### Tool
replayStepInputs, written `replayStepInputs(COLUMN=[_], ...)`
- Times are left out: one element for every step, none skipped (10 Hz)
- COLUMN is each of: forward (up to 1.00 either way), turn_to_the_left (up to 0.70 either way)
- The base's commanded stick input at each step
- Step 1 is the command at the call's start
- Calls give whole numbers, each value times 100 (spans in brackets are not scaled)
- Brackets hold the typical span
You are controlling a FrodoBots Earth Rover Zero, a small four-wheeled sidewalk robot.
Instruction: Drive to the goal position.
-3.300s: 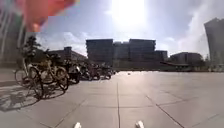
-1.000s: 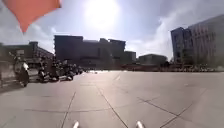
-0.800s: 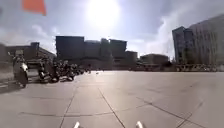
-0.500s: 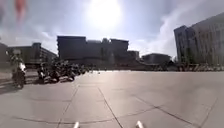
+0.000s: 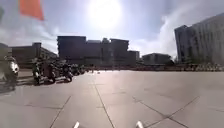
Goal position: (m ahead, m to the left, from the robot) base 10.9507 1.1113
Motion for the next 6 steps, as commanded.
replayStepInputs(forward=[70,70,70,70,70,70], turn_to_the_left=[0,0,0,0,0,0])
